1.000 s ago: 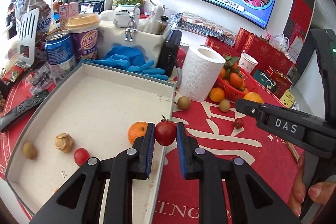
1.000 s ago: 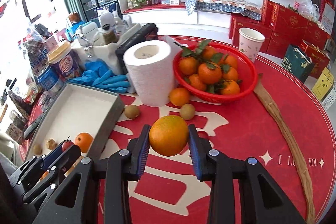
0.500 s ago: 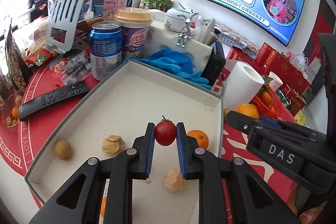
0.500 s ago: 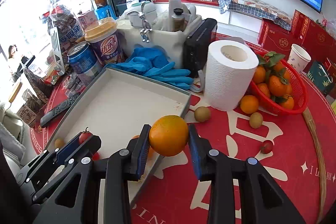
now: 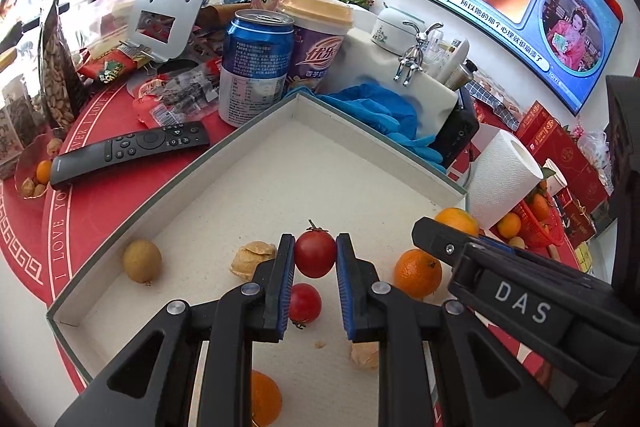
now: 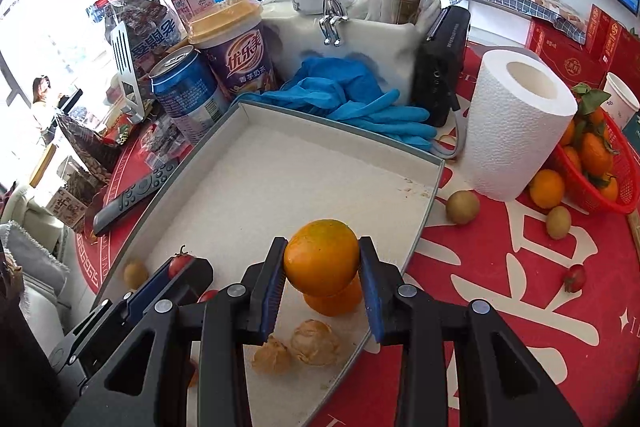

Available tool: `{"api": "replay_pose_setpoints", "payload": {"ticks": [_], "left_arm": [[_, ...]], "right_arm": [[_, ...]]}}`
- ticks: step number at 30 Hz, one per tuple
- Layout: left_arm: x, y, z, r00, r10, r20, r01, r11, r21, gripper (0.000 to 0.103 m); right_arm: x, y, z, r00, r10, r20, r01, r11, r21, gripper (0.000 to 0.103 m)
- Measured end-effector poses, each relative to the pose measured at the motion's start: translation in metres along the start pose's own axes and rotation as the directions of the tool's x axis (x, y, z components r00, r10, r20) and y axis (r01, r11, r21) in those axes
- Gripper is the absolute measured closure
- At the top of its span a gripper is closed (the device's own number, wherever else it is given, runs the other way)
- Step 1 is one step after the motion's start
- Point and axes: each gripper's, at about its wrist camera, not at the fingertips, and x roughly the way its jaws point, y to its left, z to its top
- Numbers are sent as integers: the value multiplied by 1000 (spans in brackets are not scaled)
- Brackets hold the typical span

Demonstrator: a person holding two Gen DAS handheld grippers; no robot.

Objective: Organize fruits
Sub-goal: 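Carry the tomato with the left tool while the right tool carries the orange over the tray, then open both tools over the white tray to drop the tomato and orange, then move both open tools back over the tablecloth toward the loose fruit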

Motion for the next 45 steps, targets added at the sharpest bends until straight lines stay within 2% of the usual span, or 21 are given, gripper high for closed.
{"api": "replay_pose_setpoints", "payload": {"ticks": [3, 5, 6, 7, 9, 11, 12, 14, 15, 17, 19, 22, 27, 32, 39, 45], "left_arm": [[4, 1, -1, 1000, 7, -19, -7, 1000, -12, 79], [6, 0, -3, 999, -2, -33, 1, 1000, -13, 60], [5, 0, -3, 1000, 2, -30, -2, 1000, -17, 42], [4, 0, -3, 1000, 12, -21, -13, 1000, -20, 31], [-1, 0, -3, 999, 40, 10, -40, 999, -28, 26], [-5, 3, -1, 999, 35, 31, -34, 998, -47, 21], [-7, 4, -1, 999, 29, 43, -26, 998, -58, 19], [-11, 5, 0, 998, 19, 64, -14, 997, -71, 18], [-12, 4, 0, 997, 14, 72, -9, 997, -73, 17], [-14, 1, 0, 996, 7, 84, -2, 998, -66, 16], [-14, -4, -1, 996, 15, 87, -11, 999, -45, 15], [-15, -10, -2, 996, 13, 90, -12, 1000, -17, 15], [-16, -12, -3, 996, -2, 90, 3, 1000, -10, 15], [-17, -13, -3, 995, 5, 102, -4, 1000, -5, 15], [-18, -14, -3, 995, 6, 100, -5, 1000, -11, 15], [-16, -21, -6, 995, 7, 96, -8, 1000, 6, 15]], "right_arm": [[5, 0, 2, 1000, 16, -10, -16, 1000, 4, 67], [7, 2, 3, 1000, 26, -6, -26, 1000, -5, 67], [7, 3, 3, 1000, 26, 0, -26, 1000, -15, 67], [6, 6, 3, 1000, 20, 4, -20, 999, -32, 67], [5, 11, 3, 1000, 1, 18, 1, 998, -65, 65], [1, 12, 5, 999, -20, 37, 22, 997, -75, 44], [-2, 10, 6, 998, -23, 51, 27, 997, -68, 39], [-9, 6, 9, 997, -14, 81, 18, 998, -55, 23], [-12, 5, 10, 995, -15, 94, 20, 998, -52, 20], [-18, 2, 10, 992, -36, 117, 41, 998, -46, 7], [-21, -2, 10, 988, -74, 138, 78, 996, -30, 1], [-26, -10, 7, 985, -75, 153, 79, 997, -22, 1], [-38, -19, 1, 976, -127, 175, 136, 990, -35, 1], [-51, -46, -5, 972, -153, 180, 151, 988, 25, 1], [-60, -107, -26, 962, -245, 121, 228, 964, 139, 1], [-56, -158, -64, 952, -305, 11, 297, 933, 204, 1]]}}
